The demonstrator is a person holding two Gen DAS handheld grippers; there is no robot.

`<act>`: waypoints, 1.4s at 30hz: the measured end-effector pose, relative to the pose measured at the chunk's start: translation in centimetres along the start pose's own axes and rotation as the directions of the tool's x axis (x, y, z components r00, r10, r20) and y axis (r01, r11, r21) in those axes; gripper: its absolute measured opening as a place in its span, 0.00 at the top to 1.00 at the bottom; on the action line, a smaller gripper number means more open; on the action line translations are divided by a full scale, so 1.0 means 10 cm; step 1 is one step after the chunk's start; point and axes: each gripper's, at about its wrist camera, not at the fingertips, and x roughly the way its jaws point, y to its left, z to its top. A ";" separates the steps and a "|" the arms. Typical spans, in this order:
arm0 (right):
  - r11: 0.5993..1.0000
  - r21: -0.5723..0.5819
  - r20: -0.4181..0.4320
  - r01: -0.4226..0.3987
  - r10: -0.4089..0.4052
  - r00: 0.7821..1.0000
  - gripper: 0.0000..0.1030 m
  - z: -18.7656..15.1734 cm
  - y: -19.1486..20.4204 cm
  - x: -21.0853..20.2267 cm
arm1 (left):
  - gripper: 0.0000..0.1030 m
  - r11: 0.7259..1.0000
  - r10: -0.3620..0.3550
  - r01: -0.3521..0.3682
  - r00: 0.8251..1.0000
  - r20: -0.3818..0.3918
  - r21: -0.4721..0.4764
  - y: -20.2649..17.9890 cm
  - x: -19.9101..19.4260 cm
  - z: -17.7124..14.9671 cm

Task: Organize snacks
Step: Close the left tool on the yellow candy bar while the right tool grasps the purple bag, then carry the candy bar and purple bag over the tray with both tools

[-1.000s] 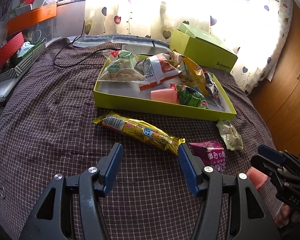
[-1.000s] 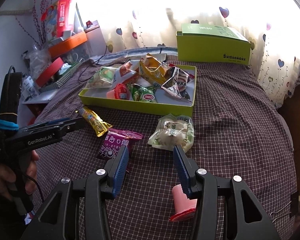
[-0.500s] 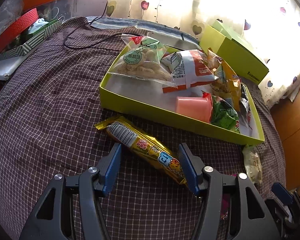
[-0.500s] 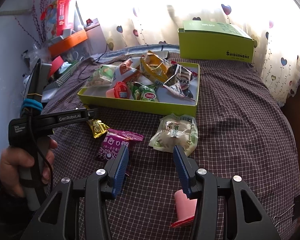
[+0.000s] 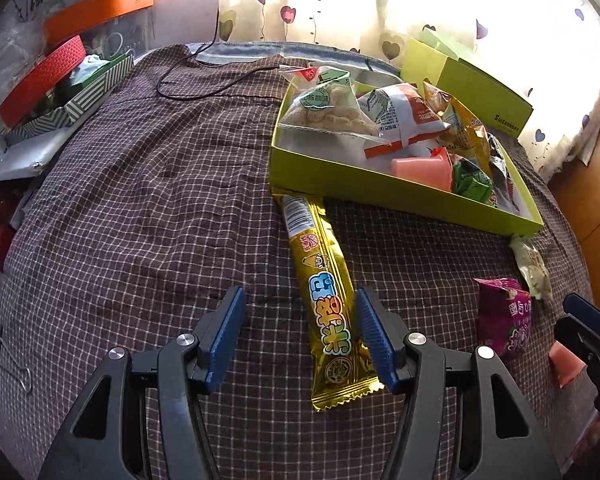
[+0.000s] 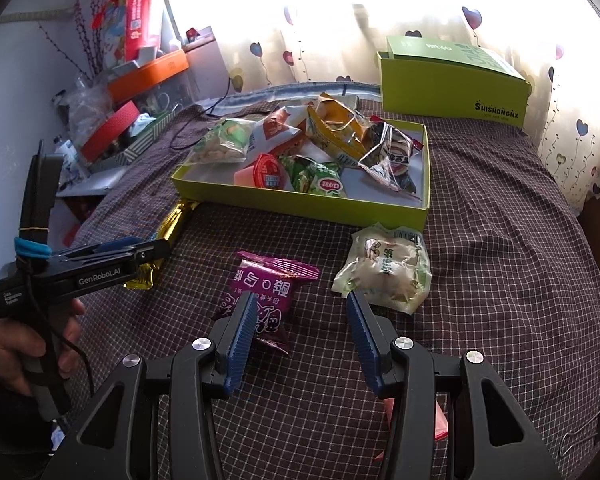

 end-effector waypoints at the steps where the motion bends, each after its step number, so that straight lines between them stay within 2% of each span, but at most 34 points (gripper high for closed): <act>1: 1.000 -0.002 -0.001 -0.002 0.002 1.000 0.55 0.00 0.02 0.01 | 0.44 1.000 0.000 0.000 1.000 0.012 0.006 0.01 -0.01 0.00; 6: 1.000 0.010 -0.014 0.003 -0.003 1.000 0.55 0.01 0.07 0.06 | 0.44 0.999 -0.018 0.017 1.000 0.019 0.051 -0.06 0.06 0.05; 9: 1.000 0.011 -0.022 0.003 -0.003 1.000 0.55 0.01 0.12 0.09 | 0.45 0.997 0.000 -0.002 1.000 0.020 0.072 -0.13 0.12 0.05; 11: 1.000 0.017 -0.029 0.004 -0.004 1.000 0.55 0.02 0.14 0.12 | 0.64 0.995 0.015 -0.018 0.999 0.034 0.099 -0.17 0.11 0.03; 14: 0.999 0.033 -0.043 0.004 -0.002 0.999 0.55 0.03 0.17 0.18 | 0.78 0.994 0.003 -0.008 0.999 0.040 0.113 -0.16 0.08 0.00; 24: 0.998 0.047 -0.097 0.029 -0.024 0.995 0.55 0.09 0.26 0.44 | 0.78 0.981 -0.115 0.104 0.992 0.059 0.163 -0.20 -0.11 -0.22; 29: 0.998 0.029 -0.108 0.048 -0.045 0.993 0.55 0.10 0.27 0.50 | 0.78 0.981 -0.095 0.087 0.995 0.037 0.171 -0.23 -0.04 -0.21; 31: 0.998 0.018 -0.102 0.053 -0.051 0.993 0.63 0.10 0.28 0.50 | 0.78 0.981 -0.097 0.090 0.995 0.032 0.171 -0.24 -0.01 -0.20; 38: 0.999 -0.006 -0.081 0.046 -0.046 0.996 0.67 0.06 0.28 0.45 | 0.78 0.977 -0.084 0.075 0.996 0.036 0.199 -0.27 0.02 -0.18; 42: 0.999 -0.008 -0.065 0.036 -0.037 0.997 0.67 0.03 0.26 0.39 | 0.78 0.979 -0.102 0.093 0.994 0.038 0.184 -0.24 0.01 -0.18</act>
